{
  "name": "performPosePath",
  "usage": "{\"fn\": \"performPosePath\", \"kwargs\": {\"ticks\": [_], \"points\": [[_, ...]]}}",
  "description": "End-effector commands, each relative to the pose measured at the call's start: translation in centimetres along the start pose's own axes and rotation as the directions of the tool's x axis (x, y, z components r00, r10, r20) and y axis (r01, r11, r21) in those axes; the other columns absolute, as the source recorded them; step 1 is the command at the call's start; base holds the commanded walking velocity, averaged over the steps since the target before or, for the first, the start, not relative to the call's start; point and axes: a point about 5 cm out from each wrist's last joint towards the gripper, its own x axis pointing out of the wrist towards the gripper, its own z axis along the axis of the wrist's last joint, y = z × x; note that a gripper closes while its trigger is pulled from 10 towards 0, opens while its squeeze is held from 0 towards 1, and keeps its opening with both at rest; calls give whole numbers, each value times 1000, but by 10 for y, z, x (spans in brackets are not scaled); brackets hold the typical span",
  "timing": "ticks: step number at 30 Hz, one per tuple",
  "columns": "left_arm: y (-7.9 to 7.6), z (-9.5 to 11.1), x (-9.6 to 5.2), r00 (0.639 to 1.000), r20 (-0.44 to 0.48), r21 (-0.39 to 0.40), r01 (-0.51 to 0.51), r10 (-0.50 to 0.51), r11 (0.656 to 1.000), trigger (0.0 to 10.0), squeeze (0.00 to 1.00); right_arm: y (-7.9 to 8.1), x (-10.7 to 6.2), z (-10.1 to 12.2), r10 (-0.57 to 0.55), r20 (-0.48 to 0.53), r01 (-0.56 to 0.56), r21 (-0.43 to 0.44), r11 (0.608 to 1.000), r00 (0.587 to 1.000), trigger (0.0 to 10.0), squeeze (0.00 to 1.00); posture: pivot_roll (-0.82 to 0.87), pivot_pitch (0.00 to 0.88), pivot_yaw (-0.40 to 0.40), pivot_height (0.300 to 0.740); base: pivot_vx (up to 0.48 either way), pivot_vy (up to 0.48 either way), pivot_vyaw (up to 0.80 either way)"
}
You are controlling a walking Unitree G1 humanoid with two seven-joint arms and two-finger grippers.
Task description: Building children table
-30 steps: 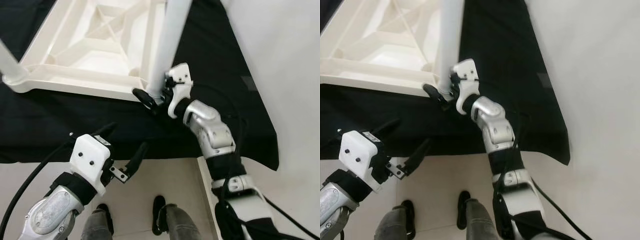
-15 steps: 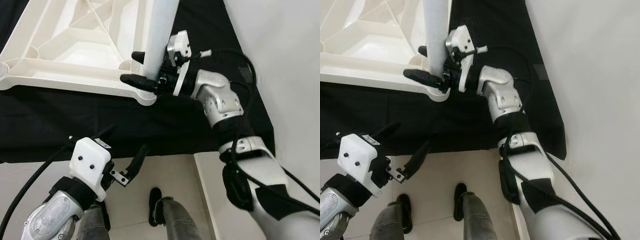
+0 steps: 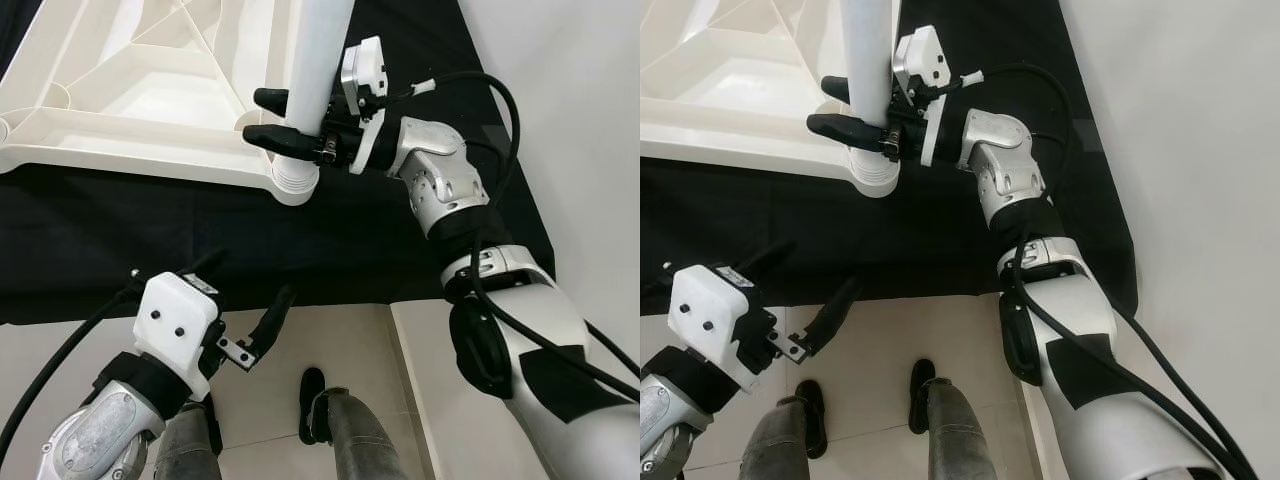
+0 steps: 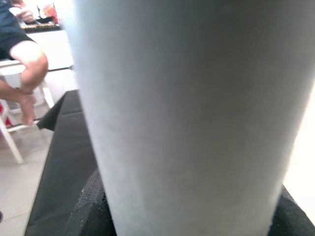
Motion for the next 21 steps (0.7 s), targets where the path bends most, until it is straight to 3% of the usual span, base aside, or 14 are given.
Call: {"fn": "performPosePath", "kwargs": {"ticks": [1, 3, 4, 5, 7, 9, 10, 11, 13, 15, 18, 19, 20, 21], "points": [[-5, -1, -2, 1000, -13, -21, 28, -28, 999, 10000, 0, 4, -9, -31, -91, -120, 98, 52, 994, 989, 0, 0, 171, 416, -169, 740, 0, 0, 0], [-5, -1, -2, 1000, -13, -21, 28, -28, 999, 10000, 0, 4, -9, -31, -91, -120, 98, 52, 994, 989, 0, 0, 171, 416, -169, 740, 0, 0, 0], [-4, -2, -1, 999, -13, -22, 29, -29, 999, 10000, 0, 4, -11, -41, -203, -138, 214, 67, 975, 969, 0, 0, 150, 411, -164, 740, 0, 0, 0], [-4, -2, -1, 999, -13, -22, 29, -29, 999, 10000, 0, 4, -11, -41, -203, -138, 214, 67, 975, 969, 0, 0, 150, 411, -164, 740, 0, 0, 0], [-4, -3, 2, 999, -12, -30, 43, -43, 999, 10000, 0, 26, -22, -84, -618, -251, 657, 117, 744, 745, 0, 0, 126, 406, -146, 740, 0, 0, 0], [-4, -3, 2, 999, -12, -30, 43, -43, 999, 10000, 0, 26, -22, -84, -618, -251, 657, 117, 744, 745, 0, 0, 126, 406, -146, 740, 0, 0, 0], [-4, -4, 3, 999, -9, -32, 50, -50, 998, 10000, 0, 42, -24, -93, -703, -264, 744, 99, 661, 660, 0, 0, 128, 403, -137, 740, 0, 0, 0], [-4, -4, 5, 999, -2, -36, 54, -54, 998, 10000, 0, 56, -20, -96, -727, -268, 769, 98, 632, 632, 0, 0, 110, 383, -128, 740, 0, 0, 0], [-4, -4, 5, 999, -2, -36, 54, -54, 998, 10000, 0, 56, -20, -96, -727, -268, 769, 98, 632, 632, 0, 0, 110, 383, -128, 740, 0, 0, 0], [-3, -4, 8, 998, 9, -35, 57, -57, 998, 10000, 0, 63, -5, -88, -707, -222, 734, 74, 675, 672, 0, 0, 106, 372, -135, 740, 0, 0, 0], [-2, -3, 10, 998, 16, -30, 56, -55, 998, 10000, 0, 58, 1, -83, -698, -205, 721, 62, 690, 686, 0, 0, 106, 369, -138, 740, 0, 0, 0], [-1, -3, 9, 998, 17, -27, 53, -52, 998, 10000, 0, 56, 1, -80, -699, -207, 721, 50, 692, 685, 941, 0, 111, 369, -140, 740, 0, 0, 0], [-1, -3, 9, 998, 17, -27, 53, -52, 998, 10000, 0, 56, 1, -80, -699, -207, 721, 50, 692, 685, 941, 0, 111, 369, -140, 740, 0, 0, 0], [-1, -3, 9, 999, 16, -24, 50, -49, 998, 10000, 0, 55, 0, -79, -699, -212, 720, 34, 693, 683, 7529, 0, 111, 369, -139, 740, 0, 0, 0]]}}
